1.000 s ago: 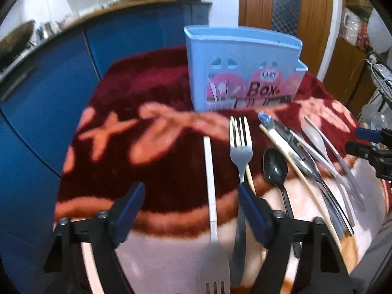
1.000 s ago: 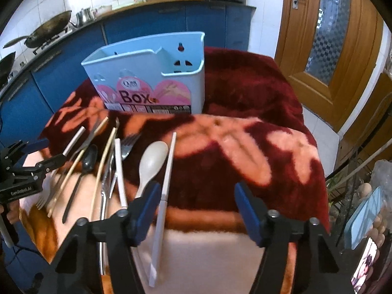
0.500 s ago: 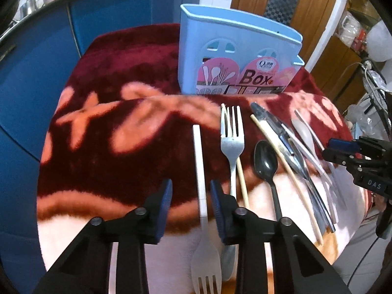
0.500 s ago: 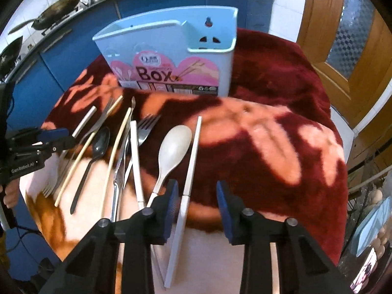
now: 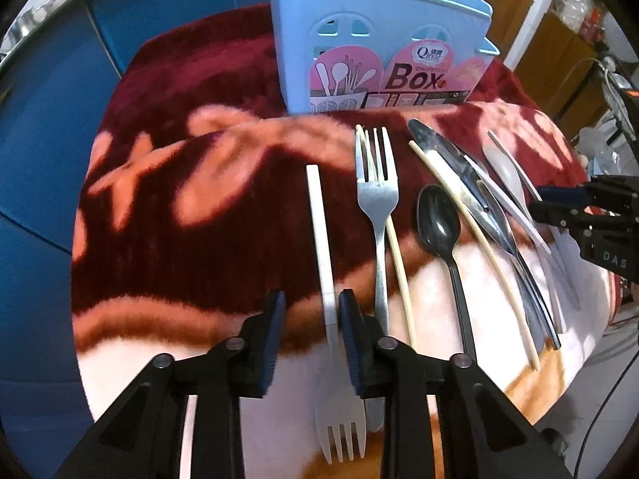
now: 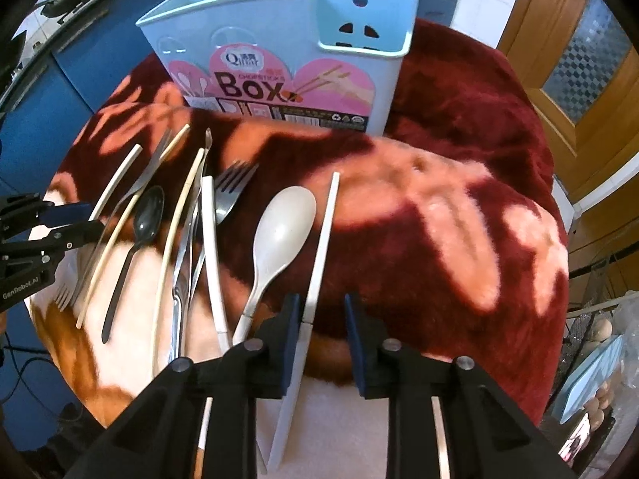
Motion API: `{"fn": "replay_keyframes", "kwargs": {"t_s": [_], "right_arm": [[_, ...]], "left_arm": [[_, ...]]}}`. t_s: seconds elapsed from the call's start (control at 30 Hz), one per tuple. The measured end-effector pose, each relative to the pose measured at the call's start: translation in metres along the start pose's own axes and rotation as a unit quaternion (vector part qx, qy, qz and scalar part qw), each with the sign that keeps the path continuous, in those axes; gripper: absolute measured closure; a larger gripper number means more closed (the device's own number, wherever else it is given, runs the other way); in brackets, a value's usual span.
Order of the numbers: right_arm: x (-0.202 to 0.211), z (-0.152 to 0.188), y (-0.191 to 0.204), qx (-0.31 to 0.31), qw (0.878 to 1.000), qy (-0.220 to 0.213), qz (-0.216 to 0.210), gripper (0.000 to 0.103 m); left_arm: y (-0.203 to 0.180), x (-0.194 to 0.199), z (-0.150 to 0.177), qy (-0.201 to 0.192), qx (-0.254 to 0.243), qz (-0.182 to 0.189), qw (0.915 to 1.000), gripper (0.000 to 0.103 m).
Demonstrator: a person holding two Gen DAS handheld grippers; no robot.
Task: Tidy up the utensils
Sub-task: 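Grasp the white plastic fork with the left tool while the right tool grasps a white chopstick, then lift and carry the fork and chopstick over the blue Box caddy with both tools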
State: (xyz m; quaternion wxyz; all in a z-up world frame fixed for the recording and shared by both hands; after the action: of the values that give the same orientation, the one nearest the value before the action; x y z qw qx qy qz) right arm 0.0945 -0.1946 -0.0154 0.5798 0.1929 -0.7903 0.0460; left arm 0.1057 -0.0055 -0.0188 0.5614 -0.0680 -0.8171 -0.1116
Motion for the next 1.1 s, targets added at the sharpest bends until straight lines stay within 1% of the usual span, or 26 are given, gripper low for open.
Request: {"fn": "replay_keyframes", "kwargs": {"t_s": [0.03,0.07,0.1,0.13,0.17,0.27,0.33,0.4,0.5,0.6,0.73,0.8,0.93,1.1], "right_arm": [[0.0,-0.002,0.0,-0.002,1.0,0.001,-0.001,0.086],[-0.001,-0.003,0.0,-0.005,1.0,0.001,-0.002,0.087],[-0.001,-0.003,-0.001,-0.01,1.0,-0.001,-0.005,0.091],[-0.001,-0.003,-0.002,-0.017,1.0,-0.005,-0.01,0.093],[0.0,-0.002,-0.004,-0.023,1.0,-0.009,-0.014,0.095],[0.003,0.0,-0.01,-0.043,0.998,-0.025,-0.027,0.096],[0.008,0.004,-0.01,-0.046,0.998,-0.045,-0.027,0.096],[0.014,0.008,-0.008,-0.044,0.997,-0.064,-0.026,0.096],[0.028,0.014,-0.002,-0.036,0.994,-0.105,-0.022,0.096],[0.043,0.018,0.004,-0.032,0.988,-0.147,-0.023,0.096],[0.064,0.019,0.014,-0.027,0.977,-0.208,-0.028,0.096],[0.076,0.021,0.015,-0.027,0.97,-0.238,-0.031,0.096],[0.09,0.015,0.016,-0.033,0.957,-0.285,-0.044,0.096],[0.107,0.005,0.015,-0.025,0.937,-0.345,-0.05,0.096]], "left_arm": [[0.0,0.0,0.0,0.001,0.0,0.0,1.0,0.084],[0.0,0.0,-0.001,0.002,0.001,0.0,1.0,0.087],[0.001,0.001,-0.001,0.002,0.005,0.001,1.0,0.093],[0.001,0.002,0.0,0.001,0.007,0.002,1.0,0.096],[0.001,0.003,-0.001,0.0,0.009,0.004,1.0,0.097],[0.004,0.004,0.0,-0.007,0.024,0.012,0.9996,0.098],[0.008,0.007,0.003,-0.019,0.033,0.021,0.999,0.098],[0.012,0.014,0.007,-0.039,0.04,0.026,0.9981,0.098],[0.015,0.028,0.015,-0.075,0.054,0.036,0.9951,0.098],[0.015,0.042,0.017,-0.108,0.061,0.036,0.9916,0.098],[0.012,0.062,0.018,-0.16,0.068,0.032,0.9842,0.098],[0.012,0.072,0.017,-0.183,0.078,0.042,0.979,0.098],[0.011,0.081,0.004,-0.21,0.089,0.061,0.9718,0.098],[0.007,0.094,-0.019,-0.257,0.093,0.072,0.9592,0.098]]}}
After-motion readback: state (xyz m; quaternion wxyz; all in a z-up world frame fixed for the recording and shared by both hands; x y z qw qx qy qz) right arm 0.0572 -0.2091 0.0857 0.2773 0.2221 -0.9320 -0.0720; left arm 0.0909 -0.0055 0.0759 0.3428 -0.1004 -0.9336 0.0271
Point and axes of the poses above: each gripper's, at about its wrist camera, not at the fingertips, and x roughly against the way its jaws point, y to its left, z to its underside, the point moved 1 cm from there along -x, roughly the way its jaws point, and after that the axes turned 7 degrees about -z, right-handed, at the moved point
